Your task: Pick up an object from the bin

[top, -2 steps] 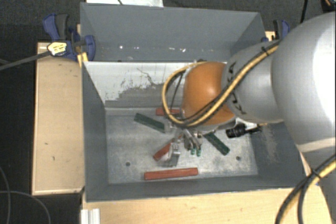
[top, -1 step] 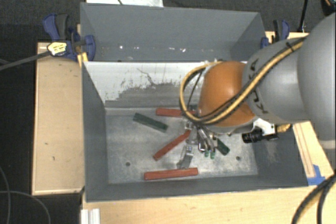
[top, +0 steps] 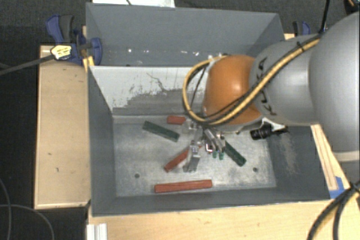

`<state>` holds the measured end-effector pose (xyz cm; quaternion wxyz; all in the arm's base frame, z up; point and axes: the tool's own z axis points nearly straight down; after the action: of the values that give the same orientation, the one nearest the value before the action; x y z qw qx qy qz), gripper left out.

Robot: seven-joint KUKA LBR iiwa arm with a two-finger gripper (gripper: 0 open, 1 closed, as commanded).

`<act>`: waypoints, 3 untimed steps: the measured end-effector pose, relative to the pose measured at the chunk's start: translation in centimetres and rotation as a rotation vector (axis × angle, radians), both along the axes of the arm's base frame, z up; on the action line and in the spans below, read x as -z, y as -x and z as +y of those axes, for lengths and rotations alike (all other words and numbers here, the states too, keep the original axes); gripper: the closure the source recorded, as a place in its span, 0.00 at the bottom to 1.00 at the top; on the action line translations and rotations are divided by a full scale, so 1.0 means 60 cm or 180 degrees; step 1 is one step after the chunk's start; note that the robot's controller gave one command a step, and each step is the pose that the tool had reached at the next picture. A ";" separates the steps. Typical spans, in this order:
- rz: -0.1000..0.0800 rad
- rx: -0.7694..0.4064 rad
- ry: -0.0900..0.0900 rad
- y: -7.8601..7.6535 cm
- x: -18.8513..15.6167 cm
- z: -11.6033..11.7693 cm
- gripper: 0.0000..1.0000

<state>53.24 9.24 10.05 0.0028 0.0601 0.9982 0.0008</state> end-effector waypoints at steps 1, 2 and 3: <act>0.0023 0.0064 0.0002 0.026 0.053 -0.001 0.00; 0.0018 0.0075 0.0001 0.025 0.052 -0.001 0.00; 0.0019 0.0086 0.0001 0.026 0.052 -0.001 1.00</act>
Offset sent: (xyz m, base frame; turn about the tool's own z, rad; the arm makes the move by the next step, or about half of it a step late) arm -0.0151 -0.0009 -0.0305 0.0207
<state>51.70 9.16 6.92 -0.0003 0.0736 0.9973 0.0004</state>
